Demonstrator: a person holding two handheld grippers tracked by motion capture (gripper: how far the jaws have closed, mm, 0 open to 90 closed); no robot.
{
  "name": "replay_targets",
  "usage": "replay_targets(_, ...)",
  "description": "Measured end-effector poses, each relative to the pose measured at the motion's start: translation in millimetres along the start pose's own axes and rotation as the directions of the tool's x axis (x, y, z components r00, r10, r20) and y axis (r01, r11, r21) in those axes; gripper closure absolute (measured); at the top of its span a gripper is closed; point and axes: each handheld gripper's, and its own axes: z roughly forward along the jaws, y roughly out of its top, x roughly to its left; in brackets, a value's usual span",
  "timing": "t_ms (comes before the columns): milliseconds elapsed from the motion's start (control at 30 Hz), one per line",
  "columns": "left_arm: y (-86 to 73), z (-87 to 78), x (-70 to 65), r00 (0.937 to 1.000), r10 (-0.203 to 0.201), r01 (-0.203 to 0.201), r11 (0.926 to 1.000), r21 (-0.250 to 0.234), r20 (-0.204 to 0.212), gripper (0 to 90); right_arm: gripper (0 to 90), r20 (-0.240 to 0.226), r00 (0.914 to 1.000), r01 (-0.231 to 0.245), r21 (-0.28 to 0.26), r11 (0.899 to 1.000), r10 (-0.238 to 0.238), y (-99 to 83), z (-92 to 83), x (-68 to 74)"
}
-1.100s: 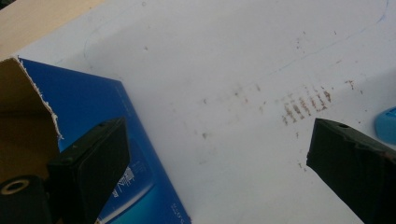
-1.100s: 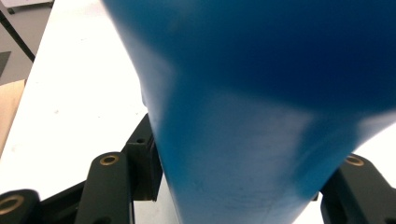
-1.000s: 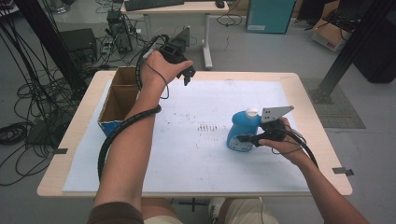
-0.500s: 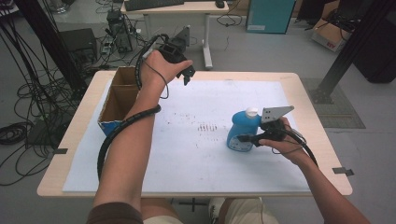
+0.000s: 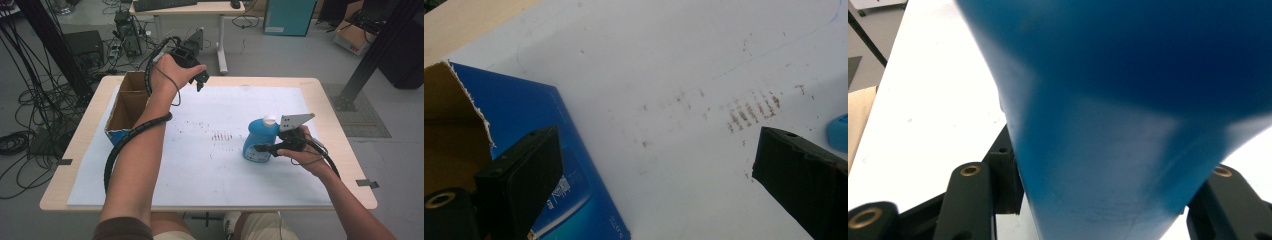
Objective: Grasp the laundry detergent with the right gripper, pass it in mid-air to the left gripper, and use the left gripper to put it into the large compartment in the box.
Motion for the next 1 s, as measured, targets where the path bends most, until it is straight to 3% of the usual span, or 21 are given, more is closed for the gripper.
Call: replay_targets(1000, 0.8, -0.7, -3.9, 1.0000, 0.003, -0.003, 1.0000, -0.004, -0.004, 6.4, 45.7, 0.008, 1.0000, -0.003, -0.005, 1.000, 0.003, -0.8, -0.2, 1.0)
